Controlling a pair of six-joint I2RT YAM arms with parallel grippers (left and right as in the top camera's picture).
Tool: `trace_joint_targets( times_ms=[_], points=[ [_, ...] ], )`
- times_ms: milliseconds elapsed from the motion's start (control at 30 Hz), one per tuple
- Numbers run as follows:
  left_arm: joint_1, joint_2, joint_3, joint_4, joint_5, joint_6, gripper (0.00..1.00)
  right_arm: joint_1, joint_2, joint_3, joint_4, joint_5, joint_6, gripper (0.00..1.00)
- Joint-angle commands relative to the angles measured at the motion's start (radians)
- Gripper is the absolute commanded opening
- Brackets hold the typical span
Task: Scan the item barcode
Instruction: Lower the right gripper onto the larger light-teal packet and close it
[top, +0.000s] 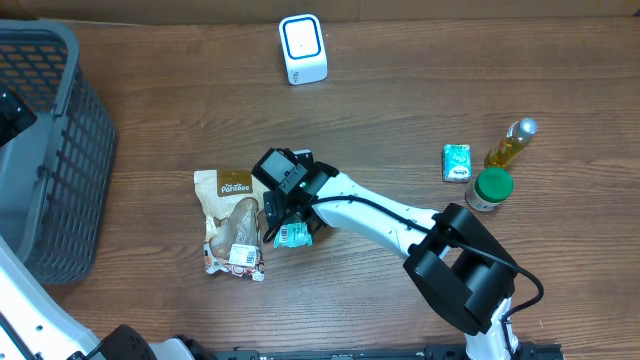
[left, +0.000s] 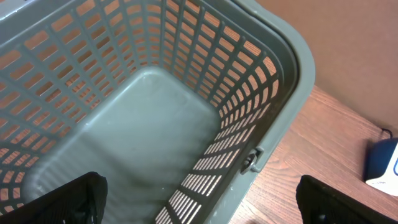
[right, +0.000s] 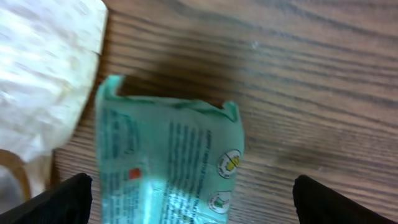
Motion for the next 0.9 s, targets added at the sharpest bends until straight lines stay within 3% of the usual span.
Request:
trace_joint_targets(
  times_ms=[0,133,333,533,867],
  points=[
    [-0.002,0.004,-0.006,0.003,0.011,-0.006,0.99,-0.003,-0.012,-0.012,0.006,-0.005,0.009,1.00],
    [-0.002,0.004,-0.006,0.003,0.011,-0.006,0.99,-0.004,-0.012,-0.010,0.028,-0.058,0.008,1.00],
    [-0.002,0.004,-0.006,0.003,0.011,-0.006,0.99,-0.034,-0.050,0.081,-0.035,-0.057,0.005,0.87],
    [-0.002,0.004,-0.006,0.003,0.011,-0.006,1.00,-0.072,-0.077,0.096,-0.052,-0.080,0.005,0.50],
    [-0.002,0.004,-0.006,0.003,0.011,-0.006,1.00,-0.039,-0.031,0.029,-0.020,-0.143,0.005,0.49]
  ],
)
